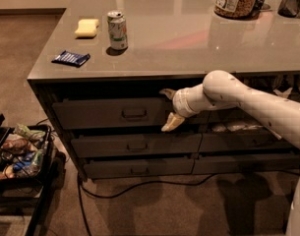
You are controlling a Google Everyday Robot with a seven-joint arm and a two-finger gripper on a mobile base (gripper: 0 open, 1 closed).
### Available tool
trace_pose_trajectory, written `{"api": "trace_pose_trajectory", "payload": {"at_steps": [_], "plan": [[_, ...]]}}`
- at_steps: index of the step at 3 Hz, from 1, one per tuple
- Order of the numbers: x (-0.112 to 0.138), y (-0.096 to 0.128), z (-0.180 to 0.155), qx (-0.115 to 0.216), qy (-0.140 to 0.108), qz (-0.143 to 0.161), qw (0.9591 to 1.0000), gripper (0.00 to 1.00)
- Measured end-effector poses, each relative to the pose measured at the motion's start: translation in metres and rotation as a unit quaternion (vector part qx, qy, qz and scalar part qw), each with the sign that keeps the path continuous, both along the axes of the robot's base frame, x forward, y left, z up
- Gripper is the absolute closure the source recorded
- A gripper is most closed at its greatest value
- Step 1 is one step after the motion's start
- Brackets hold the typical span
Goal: Open top drawer
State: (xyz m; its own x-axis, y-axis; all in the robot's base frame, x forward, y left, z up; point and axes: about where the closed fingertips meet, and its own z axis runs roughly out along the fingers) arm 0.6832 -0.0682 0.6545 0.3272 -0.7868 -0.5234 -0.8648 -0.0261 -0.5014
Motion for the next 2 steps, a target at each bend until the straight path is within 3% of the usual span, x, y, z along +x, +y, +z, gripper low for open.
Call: {"api": "trace_pose_trajectory", "payload": {"at_steps": [2], "plan": [[0.0000,0.0001,-0.0001,0.000,0.000,0.000,1.0000,0.65]]}}
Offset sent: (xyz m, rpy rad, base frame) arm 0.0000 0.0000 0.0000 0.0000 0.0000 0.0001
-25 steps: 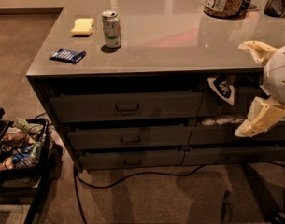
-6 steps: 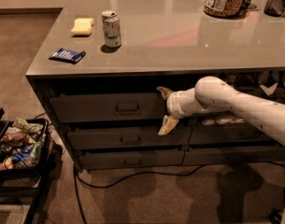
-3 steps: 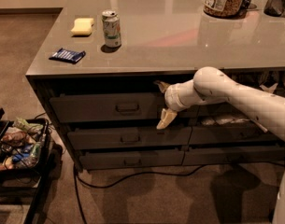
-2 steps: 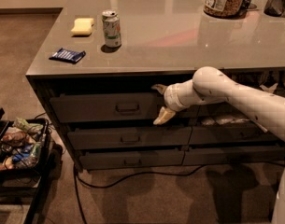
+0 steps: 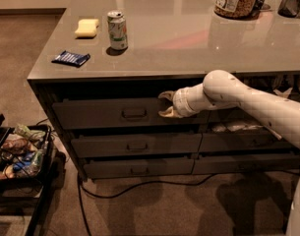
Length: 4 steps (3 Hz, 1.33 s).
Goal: Open top drawer
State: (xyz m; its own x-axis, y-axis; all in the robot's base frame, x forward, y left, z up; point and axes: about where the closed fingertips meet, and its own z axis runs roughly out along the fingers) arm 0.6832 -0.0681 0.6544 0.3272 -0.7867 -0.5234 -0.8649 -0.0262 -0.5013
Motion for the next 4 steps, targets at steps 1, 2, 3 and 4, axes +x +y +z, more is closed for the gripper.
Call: {"api": "trace_pose_trajectory", "payload": {"at_steps": [1,2,3,4], "plan": [[0.0000,0.0000,0.0000,0.000,0.000,0.000,1.0000,0.88],[-0.0001,0.0001,-0.0001,0.000,0.000,0.000,1.0000,1.00],[-0.0041,0.0009,0.0020,0.001,0.005,0.002,1.0000,1.00],[-0.0042,0.0009,0.0048,0.001,0.005,0.002,1.0000,1.00]]}}
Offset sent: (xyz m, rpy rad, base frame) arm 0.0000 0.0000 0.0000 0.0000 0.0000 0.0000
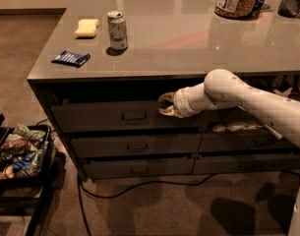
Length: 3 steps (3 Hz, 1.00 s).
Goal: Open top drawer
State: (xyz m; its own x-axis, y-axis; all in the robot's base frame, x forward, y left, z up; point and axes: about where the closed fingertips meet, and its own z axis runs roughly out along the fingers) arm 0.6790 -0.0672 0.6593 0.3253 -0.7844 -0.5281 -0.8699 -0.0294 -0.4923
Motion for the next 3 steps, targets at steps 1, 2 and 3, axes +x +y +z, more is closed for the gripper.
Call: {"api": "trace_pose_trajectory", "payload": {"at_steps": [1,2,3], "plan": [[-0.010,0.000,-0.002,0.003,0.012,0.002,0.9999,1.00],[-0.010,0.000,0.002,0.003,0.012,0.002,0.9999,1.00],[-0.023,0.001,-0.001,0.008,0.027,0.005,0.9996,1.00]]}}
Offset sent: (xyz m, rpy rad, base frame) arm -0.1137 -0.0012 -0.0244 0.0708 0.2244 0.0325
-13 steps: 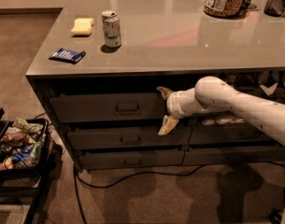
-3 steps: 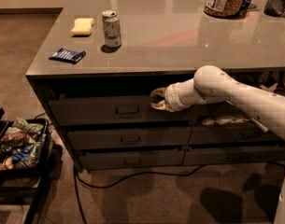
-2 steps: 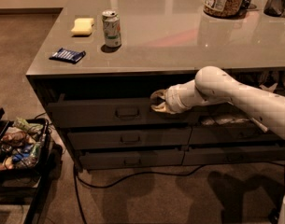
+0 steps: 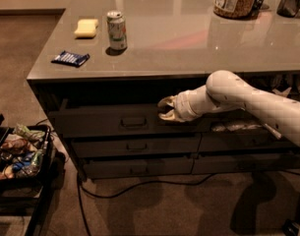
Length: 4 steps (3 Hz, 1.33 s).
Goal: Open top drawer
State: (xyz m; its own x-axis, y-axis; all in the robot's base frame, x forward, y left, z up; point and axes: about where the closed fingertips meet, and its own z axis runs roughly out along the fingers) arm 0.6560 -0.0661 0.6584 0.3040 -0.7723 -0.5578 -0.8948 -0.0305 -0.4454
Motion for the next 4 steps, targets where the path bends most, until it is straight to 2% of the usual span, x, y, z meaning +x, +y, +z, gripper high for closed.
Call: {"api": "trace_pose_trajectory", "payload": {"at_steps": [3,4], "plan": [[-0.013,-0.001,0.007,0.005,0.012,0.001,0.9999,1.00],[-0.025,0.001,0.008,0.013,0.025,0.005,0.9996,1.00]]}}
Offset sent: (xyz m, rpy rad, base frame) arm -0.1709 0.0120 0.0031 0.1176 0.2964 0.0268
